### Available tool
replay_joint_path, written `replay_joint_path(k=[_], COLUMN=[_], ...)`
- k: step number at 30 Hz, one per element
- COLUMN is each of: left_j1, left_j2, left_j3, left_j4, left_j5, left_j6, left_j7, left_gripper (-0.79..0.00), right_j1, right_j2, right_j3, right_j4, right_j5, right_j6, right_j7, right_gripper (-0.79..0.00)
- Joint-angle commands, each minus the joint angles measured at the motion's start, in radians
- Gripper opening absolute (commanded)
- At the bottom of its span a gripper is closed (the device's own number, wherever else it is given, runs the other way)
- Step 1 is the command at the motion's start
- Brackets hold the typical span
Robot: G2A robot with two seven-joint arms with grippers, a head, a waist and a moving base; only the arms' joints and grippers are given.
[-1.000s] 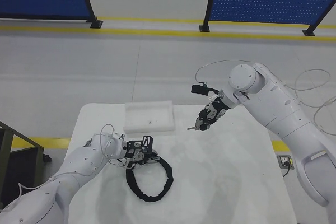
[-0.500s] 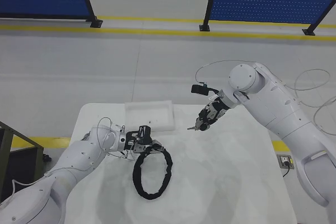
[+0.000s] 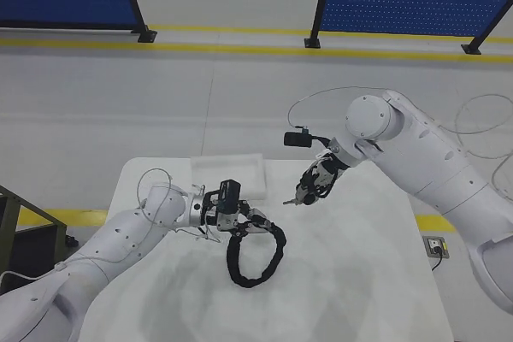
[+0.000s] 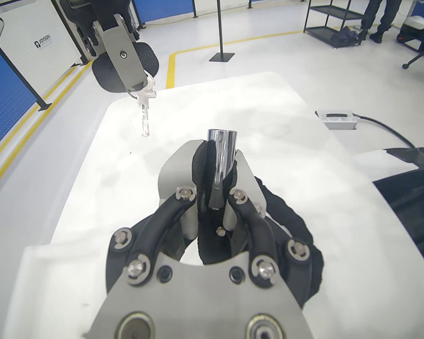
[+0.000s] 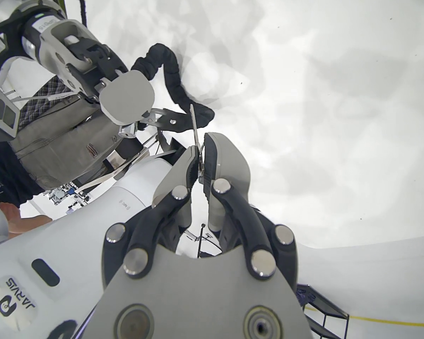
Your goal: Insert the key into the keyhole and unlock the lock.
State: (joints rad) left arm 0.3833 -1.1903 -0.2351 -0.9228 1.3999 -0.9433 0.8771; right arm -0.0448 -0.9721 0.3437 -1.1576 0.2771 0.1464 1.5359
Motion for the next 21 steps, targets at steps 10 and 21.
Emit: replay_joint_path(k=[10, 21], left_j1=[-0.033, -0.051], left_j2=[0.043, 0.047], left_j3=[-0.030, -0.040], left_j4=[-0.124, -0.196], left_j5=[-0.085, -0.141], left_j6=[-0.022, -0.016], left_j7=[-0.022, -0.016], left_gripper=[-0.785, -0.785], right_j1=[0.200, 0.247], right_j2=[0.188, 0.266], right_j3=[-0.159, -0.174], right_j4=[-0.240, -0.310], right_j5=[0.409, 0.537], right_j6=[0.030, 0.037], right_j7=[0.000, 0.000], right_gripper=[-0.785, -0.785])
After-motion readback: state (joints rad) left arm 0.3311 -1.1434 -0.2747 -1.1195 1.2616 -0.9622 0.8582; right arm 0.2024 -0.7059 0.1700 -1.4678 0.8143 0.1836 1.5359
